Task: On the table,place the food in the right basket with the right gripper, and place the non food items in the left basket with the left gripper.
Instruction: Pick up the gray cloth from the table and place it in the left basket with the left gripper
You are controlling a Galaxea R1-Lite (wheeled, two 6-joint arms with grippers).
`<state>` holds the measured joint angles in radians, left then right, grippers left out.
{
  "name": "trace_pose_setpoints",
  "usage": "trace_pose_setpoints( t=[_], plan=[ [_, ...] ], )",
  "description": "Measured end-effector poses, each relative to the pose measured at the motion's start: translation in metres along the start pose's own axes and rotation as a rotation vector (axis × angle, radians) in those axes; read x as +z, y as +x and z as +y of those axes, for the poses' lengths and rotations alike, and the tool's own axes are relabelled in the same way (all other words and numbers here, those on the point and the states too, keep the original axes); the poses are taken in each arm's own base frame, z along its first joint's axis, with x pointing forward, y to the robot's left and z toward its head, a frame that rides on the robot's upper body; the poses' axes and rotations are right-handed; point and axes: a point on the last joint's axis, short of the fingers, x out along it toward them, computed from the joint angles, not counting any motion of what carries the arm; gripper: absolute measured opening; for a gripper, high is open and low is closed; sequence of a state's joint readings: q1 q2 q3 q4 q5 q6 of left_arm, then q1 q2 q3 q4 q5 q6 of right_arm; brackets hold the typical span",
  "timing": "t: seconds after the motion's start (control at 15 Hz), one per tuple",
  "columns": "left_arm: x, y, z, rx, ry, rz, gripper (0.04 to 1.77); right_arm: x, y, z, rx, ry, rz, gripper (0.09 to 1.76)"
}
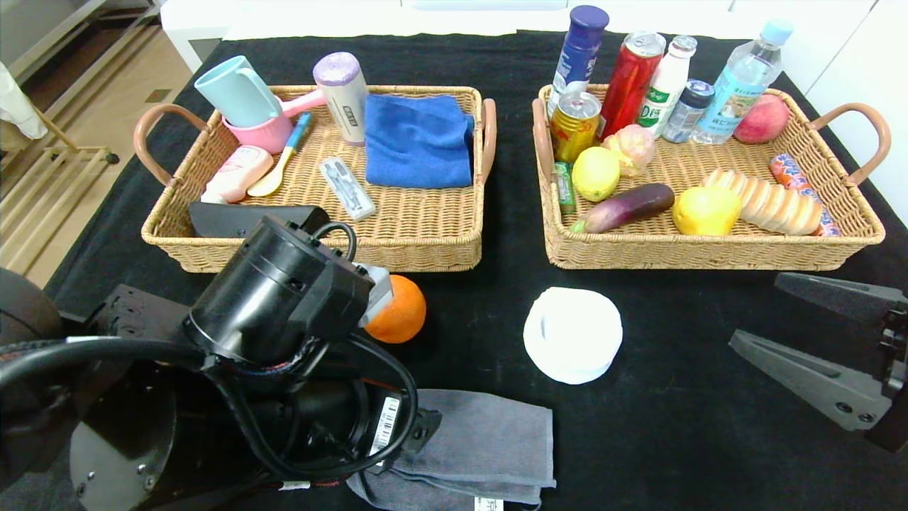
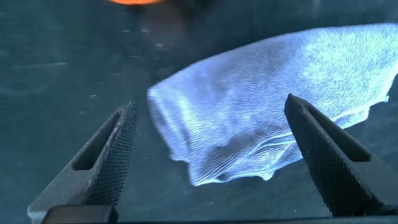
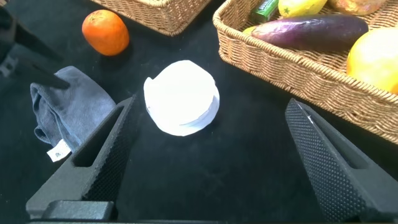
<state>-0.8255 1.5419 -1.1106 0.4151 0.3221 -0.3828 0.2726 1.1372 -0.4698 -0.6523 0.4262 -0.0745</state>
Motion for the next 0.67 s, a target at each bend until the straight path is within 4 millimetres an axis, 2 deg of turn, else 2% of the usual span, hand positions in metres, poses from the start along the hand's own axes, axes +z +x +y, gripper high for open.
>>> trace_pose_setpoints(
  t=[0.67],
  plan=[
    [-0.006,0.016,-0.014,0.014,0.045,0.049,1.71,-0.001,0.0,0.0,0.003,0.0,0.003,1.71]
  ],
)
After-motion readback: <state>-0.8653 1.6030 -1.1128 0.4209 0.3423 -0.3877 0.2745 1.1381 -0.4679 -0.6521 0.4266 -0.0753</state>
